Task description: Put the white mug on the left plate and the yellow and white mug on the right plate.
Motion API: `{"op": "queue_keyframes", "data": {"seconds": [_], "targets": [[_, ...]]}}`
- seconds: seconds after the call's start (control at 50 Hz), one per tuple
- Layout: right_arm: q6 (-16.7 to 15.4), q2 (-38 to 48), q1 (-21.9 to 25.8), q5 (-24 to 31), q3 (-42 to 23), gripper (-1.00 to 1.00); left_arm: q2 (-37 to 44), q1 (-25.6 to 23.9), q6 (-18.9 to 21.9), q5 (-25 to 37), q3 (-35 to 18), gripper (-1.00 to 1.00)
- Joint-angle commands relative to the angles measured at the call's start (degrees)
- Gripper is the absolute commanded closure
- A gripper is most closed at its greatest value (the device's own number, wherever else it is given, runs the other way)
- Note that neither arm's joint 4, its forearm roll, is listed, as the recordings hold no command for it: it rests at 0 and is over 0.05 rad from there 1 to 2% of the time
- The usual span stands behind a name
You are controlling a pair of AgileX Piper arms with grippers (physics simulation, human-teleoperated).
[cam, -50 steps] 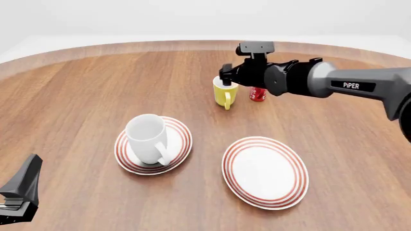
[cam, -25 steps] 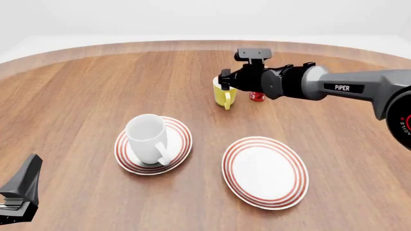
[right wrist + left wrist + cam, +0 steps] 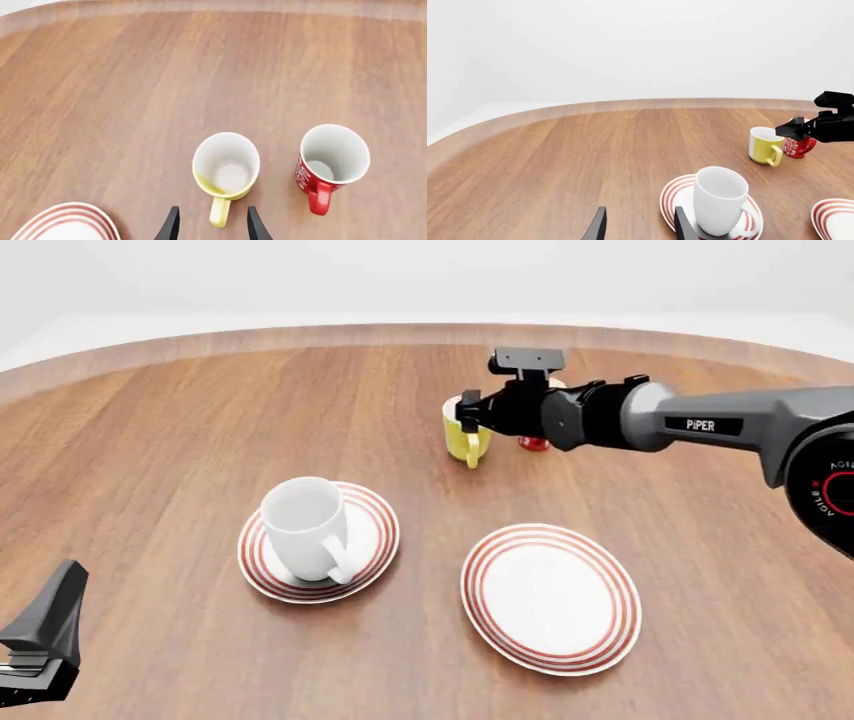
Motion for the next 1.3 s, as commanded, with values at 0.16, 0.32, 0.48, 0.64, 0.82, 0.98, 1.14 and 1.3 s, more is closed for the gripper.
{"op": "queue_keyframes", "data": {"seconds": [0.16, 0.32, 0.48, 0.64, 0.82, 0.98, 1.14, 1.3], "targets": [[-0.80, 2.29, -0.23, 0.83, -1.30, -1.00, 0.00, 0.00, 0.00, 0.00, 0.00, -1.00], [-1.57, 3.08, -0.38, 1.30, -1.63, -1.00, 0.00, 0.00, 0.00, 0.00, 0.00, -1.00], [-1.84, 4.14, -0.51, 1.91, -2.41, -1.00, 0.00, 0.00, 0.00, 0.00, 0.00, -1.00], [-2.43, 4.78, -0.75, 2.94, -3.37, -1.00, 0.00, 0.00, 0.00, 0.00, 0.00, -1.00], [-3.49, 5.65, -0.67, 4.42, -4.67, -1.00, 0.00, 0.00, 0.00, 0.00, 0.00, -1.00], [-4.02, 6.67, -0.64, 6.48, -6.07, -1.00, 0.00, 0.00, 0.00, 0.00, 0.00, -1.00], [-4.31, 7.15, -0.67, 7.60, -6.96, -1.00, 0.00, 0.00, 0.00, 0.00, 0.00, -1.00], [-3.36, 7.74, -0.14, 9.07, -7.43, -1.00, 0.00, 0.00, 0.00, 0.00, 0.00, -1.00]]}}
